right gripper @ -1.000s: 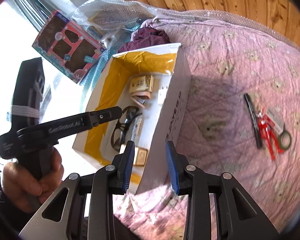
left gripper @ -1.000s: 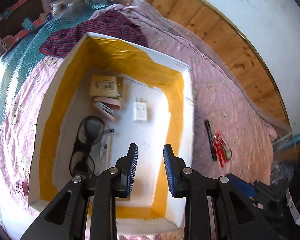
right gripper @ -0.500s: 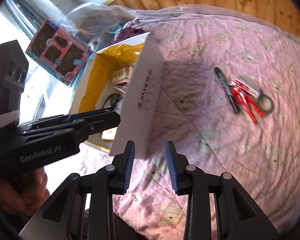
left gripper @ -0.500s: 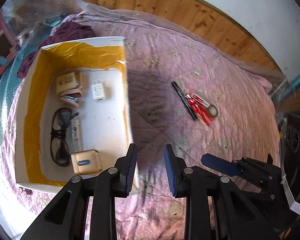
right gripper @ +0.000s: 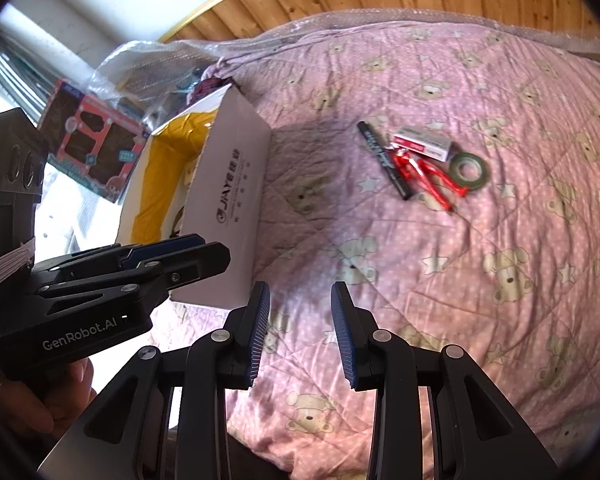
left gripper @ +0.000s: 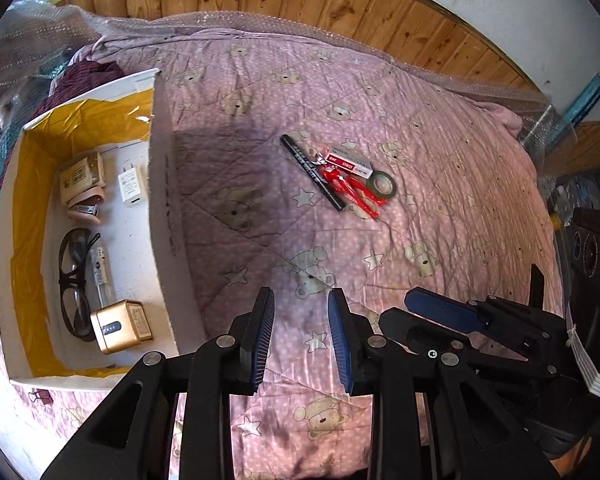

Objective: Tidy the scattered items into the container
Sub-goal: 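Move both tools toward the black marker and red scissors on the bedspread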

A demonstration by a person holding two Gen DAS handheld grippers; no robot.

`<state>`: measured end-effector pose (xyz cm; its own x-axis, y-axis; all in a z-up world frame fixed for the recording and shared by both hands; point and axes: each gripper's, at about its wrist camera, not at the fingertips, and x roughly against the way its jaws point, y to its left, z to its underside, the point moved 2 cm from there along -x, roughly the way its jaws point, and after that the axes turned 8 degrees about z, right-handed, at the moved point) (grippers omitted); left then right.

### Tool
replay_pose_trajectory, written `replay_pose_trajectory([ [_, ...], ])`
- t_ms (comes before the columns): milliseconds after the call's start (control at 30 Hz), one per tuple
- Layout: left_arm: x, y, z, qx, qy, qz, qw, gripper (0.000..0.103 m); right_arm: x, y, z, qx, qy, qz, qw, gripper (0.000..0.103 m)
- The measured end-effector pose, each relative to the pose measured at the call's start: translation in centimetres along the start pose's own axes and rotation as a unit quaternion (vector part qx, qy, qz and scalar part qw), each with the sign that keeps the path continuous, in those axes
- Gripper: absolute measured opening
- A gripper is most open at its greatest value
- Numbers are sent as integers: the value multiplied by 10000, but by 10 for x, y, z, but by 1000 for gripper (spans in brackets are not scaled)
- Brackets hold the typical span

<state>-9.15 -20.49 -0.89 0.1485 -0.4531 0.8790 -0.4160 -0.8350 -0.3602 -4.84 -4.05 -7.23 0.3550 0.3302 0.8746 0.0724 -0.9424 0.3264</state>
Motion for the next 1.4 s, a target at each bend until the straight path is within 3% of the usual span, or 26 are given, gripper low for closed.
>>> replay_pose_trajectory([
  [367, -16, -10, -22, -118, 37, 64, 9999, 30, -7, -26, -18, -327, 9, 66, 9994, 35],
  [733, -57, -3, -50, 228, 363, 345, 9985, 30, -29, -67, -46, -778, 136, 92, 9968, 34],
  [1200, -107, -3, -93, 405, 667, 412, 9961, 30, -61, -106, -79, -1128, 263, 212, 9930, 34],
  [1400, -133, 11, -114, 704, 733, 342, 9942, 30, -71, -132, -99, -1349, 223, 392, 9898, 34],
])
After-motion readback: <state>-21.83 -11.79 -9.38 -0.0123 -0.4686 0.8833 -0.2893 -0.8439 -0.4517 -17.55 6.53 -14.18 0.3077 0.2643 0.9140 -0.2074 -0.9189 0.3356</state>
